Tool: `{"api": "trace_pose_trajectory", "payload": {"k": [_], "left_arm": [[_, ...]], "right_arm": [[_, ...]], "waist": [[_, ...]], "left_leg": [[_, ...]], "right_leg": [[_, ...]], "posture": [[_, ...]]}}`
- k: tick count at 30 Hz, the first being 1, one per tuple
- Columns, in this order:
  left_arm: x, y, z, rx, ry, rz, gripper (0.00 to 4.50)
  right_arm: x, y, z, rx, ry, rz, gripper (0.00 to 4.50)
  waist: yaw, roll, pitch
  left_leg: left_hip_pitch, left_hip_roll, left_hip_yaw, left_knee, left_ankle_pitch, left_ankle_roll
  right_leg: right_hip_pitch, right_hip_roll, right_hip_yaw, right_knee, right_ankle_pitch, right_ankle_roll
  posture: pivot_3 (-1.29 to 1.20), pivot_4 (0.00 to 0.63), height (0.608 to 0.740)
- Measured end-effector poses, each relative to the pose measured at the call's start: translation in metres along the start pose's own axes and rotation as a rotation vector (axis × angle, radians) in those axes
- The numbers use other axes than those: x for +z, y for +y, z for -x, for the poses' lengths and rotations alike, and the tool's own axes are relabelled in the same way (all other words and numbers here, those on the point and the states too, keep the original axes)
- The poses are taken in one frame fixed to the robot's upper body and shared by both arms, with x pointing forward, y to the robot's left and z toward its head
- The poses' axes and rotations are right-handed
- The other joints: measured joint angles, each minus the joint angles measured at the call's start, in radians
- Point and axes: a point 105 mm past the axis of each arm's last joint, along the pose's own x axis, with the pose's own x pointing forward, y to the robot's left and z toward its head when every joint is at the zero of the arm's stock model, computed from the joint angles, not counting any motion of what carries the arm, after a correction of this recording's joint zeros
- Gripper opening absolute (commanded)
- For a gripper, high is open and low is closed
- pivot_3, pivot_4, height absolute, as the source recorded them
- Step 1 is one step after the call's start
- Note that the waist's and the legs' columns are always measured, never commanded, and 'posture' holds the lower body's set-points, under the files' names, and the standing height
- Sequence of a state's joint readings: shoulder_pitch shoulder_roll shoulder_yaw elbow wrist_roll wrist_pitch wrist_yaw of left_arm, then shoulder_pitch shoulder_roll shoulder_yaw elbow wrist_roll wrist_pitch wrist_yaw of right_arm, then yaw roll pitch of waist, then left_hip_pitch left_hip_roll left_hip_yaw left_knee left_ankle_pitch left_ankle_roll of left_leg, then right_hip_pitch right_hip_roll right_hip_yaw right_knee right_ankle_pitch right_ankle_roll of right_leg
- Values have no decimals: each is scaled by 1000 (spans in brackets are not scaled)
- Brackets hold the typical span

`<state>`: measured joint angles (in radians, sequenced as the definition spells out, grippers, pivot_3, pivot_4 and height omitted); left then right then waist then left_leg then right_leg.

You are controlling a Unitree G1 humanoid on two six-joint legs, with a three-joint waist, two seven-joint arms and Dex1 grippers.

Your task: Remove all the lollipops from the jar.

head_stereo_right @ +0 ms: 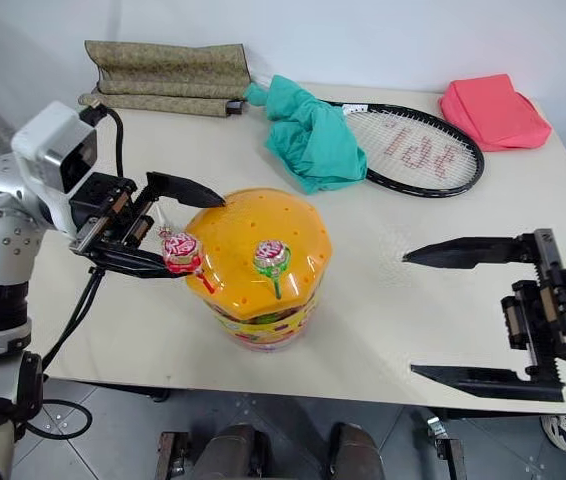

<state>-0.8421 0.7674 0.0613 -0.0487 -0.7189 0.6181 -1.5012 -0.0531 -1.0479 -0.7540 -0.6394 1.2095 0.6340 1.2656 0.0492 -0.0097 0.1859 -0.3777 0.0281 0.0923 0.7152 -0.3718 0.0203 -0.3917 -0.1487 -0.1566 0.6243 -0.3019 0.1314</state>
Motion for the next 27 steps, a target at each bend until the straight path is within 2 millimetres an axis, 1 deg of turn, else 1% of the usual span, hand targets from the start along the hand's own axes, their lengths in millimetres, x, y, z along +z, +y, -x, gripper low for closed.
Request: {"api": "trace_pose_trajectory", "payload": {"k": [9, 16, 19, 21, 27], "left_arm": [[6, -13, -14, -99, -14, -42, 4488], [6, -16, -13, -97, 18, -63, 4488], [5, -20, -13, -113, 3, -48, 4488], [4, -25, -15, -127, 26, -60, 4488], [1, -35, -22, -173, 31, -85, 4488]], "right_arm": [[-7, -3, 0, -47, 25, -18, 4500], [-9, -5, 2, -65, 29, -2, 4500], [-9, -7, 3, -63, 23, 3, 4500], [-11, -8, 2, -55, 20, -4, 4500], [-12, -10, 0, -39, 16, -7, 4500]], "waist": [[5, 0, 0], [3, 0, 0], [3, 0, 0], [3, 0, 0], [8, 0, 0]], "left_leg": [[0, 0, -1, 0, 0, 0], [1, 0, 0, 0, 0, 0], [2, 0, 0, 0, 0, 0], [2, 0, 0, 0, 0, 0], [7, 0, -5, 0, -1, 1]], "right_leg": [[1, 0, 0, 0, 0, 0], [2, 0, 0, 0, 0, 0], [2, 0, 0, 0, 0, 0], [2, 0, 0, -1, 0, 0], [12, 0, 0, -5, 0, 0]], "posture": [[0, 150, 740], [0, 150, 740], [0, 150, 740], [0, 150, 740], [0, 150, 740]]}}
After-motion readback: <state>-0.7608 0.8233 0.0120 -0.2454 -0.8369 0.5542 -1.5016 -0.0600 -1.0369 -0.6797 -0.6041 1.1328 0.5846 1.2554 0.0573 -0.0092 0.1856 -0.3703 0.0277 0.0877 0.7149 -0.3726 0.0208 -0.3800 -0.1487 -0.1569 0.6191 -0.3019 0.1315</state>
